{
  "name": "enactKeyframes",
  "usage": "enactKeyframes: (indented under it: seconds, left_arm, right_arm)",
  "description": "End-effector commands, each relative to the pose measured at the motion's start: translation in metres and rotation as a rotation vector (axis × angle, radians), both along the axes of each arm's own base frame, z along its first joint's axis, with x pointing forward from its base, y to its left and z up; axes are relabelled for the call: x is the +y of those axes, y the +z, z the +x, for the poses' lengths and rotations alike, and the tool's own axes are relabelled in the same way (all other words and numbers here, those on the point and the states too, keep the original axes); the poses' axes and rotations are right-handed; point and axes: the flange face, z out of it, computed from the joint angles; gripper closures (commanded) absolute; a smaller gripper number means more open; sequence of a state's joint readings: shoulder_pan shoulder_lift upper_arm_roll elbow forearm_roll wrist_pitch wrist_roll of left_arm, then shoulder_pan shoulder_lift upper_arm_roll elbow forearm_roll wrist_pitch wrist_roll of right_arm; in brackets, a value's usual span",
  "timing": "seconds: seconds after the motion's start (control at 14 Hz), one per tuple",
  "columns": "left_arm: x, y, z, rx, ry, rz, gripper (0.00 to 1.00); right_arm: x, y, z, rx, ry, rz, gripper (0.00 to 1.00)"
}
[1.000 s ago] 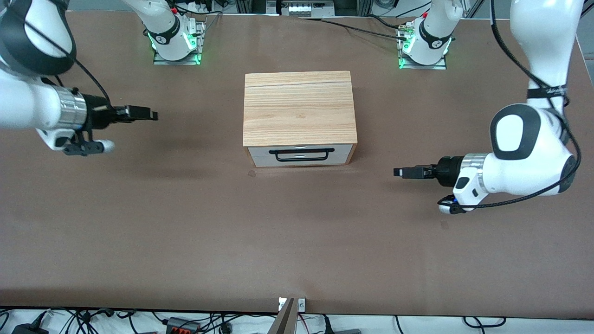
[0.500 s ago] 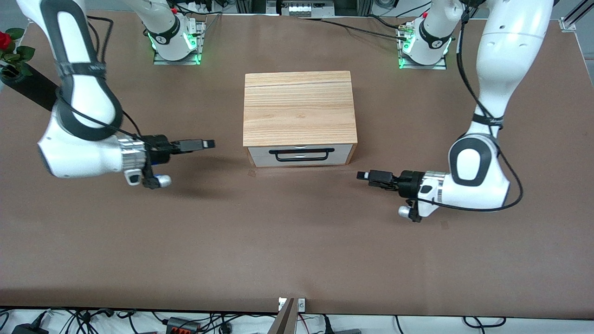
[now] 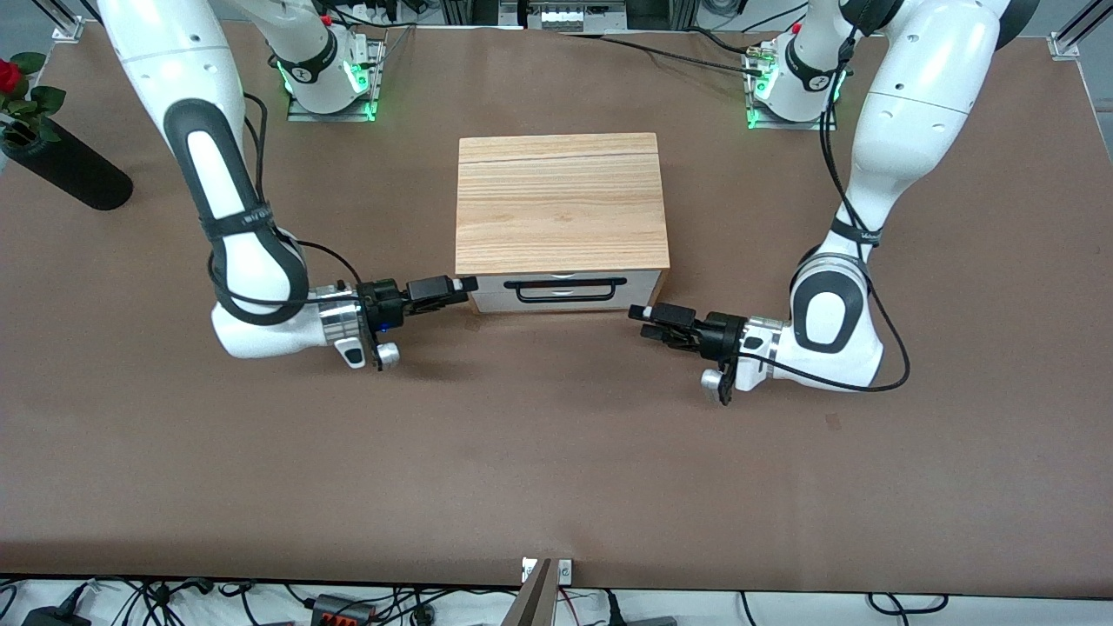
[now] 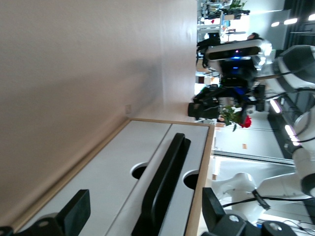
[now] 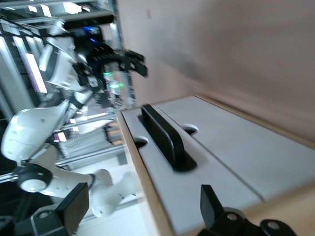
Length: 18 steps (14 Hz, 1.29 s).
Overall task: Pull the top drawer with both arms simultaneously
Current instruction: 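Move the left gripper toward the drawer handle while the right gripper approaches it, then close the left gripper on the handle while the right gripper grips it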
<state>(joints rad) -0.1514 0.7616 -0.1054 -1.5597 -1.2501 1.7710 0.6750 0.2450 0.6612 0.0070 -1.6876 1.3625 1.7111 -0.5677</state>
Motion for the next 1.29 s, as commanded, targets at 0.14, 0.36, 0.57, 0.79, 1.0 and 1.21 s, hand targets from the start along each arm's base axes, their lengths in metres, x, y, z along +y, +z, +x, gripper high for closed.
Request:
enactKeyframes:
  seconds: [0.14,0.36,0.57,0.79,1.0,1.21]
  left_arm:
    - [-0.004,-0.013,-0.021,0.021,-0.007,-0.053,0.08]
    - [-0.005,-0.018,-0.029,0.032,-0.019,-0.062,0.22]
    - [-0.005,-0.018,-0.033,0.052,-0.017,-0.093,0.37]
    - [-0.020,-0.019,-0.042,0.083,-0.001,-0.155,0.42]
    - [-0.021,-0.034,-0.056,0.076,0.023,-0.198,0.42]
    - [-0.020,-0.043,-0.063,0.051,0.029,-0.219,0.51]
  right_arm:
    - [0.019,-0.026,-0.008,-0.004,-0.053,0.101,0.00]
    - [0.039,-0.040,-0.013,-0.043,-0.094,0.152,0.00]
    - [0.052,-0.061,-0.020,-0.091,-0.110,0.192,0.12]
    - [0.052,-0.069,-0.023,-0.110,-0.102,0.197,0.31]
    - [0.053,-0.068,-0.023,-0.112,-0.099,0.201,0.66]
    - [0.053,-0.069,-0.024,-0.123,-0.094,0.204,0.78]
